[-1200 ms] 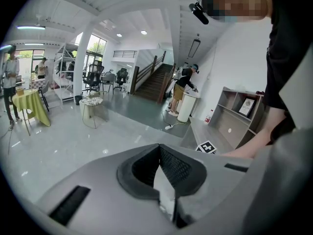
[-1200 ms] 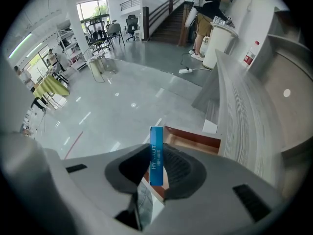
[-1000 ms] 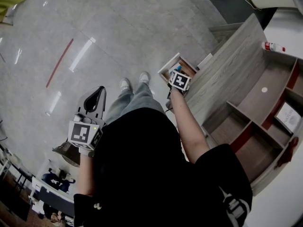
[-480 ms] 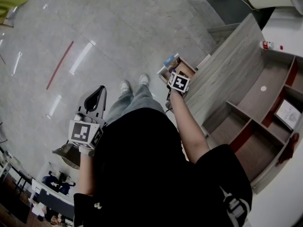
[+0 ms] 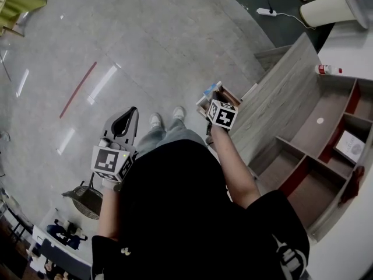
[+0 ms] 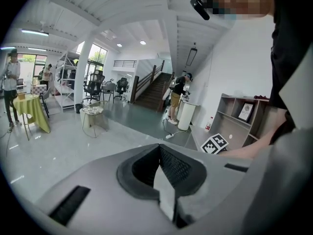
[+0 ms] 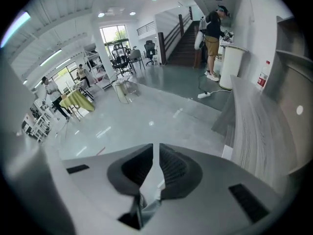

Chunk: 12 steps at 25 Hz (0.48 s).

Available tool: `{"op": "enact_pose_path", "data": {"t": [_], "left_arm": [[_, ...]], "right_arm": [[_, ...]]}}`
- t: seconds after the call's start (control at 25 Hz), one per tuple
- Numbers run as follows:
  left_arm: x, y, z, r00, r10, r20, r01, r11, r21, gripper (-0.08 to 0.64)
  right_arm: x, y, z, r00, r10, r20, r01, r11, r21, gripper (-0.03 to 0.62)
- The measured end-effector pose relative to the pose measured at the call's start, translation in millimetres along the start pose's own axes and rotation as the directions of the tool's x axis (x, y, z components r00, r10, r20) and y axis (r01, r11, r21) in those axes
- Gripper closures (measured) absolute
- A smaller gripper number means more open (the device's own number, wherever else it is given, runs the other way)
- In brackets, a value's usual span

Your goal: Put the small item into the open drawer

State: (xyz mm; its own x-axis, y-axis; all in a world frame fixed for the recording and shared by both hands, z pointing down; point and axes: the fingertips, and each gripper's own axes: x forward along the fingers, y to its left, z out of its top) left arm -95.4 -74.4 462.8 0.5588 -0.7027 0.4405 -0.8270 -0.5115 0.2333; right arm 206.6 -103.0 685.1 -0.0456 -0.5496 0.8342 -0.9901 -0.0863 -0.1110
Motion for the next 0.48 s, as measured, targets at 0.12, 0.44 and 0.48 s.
{"op": "enact_pose_path", "data": {"t": [0.12, 0.44, 0.48], "left_arm": [[-3.3, 6.3, 6.8, 1.000, 0.004, 0.027, -0.004, 1.000, 0.005, 0.557], [-11.9, 23.3, 26.8, 0.995, 0.023, 0.095, -0.025, 0.999, 0.026, 0.557], [-12.8, 24.6, 29.4, 0.994, 0.023, 0.103, -0.026, 0.999, 0.027, 0.557]], "right_arm": [[-19.9, 23.0, 26.1, 0.997, 0.056, 0.062, -0.054, 0.998, -0.027, 0.561], [-82.0, 91.3, 92.6, 0.937, 0.254, 0.239, -0.197, 0.951, -0.238, 0.580], [-91.1, 100.0, 100.0, 0.923, 0.283, 0.261, -0.209, 0.938, -0.276, 0.580]]}}
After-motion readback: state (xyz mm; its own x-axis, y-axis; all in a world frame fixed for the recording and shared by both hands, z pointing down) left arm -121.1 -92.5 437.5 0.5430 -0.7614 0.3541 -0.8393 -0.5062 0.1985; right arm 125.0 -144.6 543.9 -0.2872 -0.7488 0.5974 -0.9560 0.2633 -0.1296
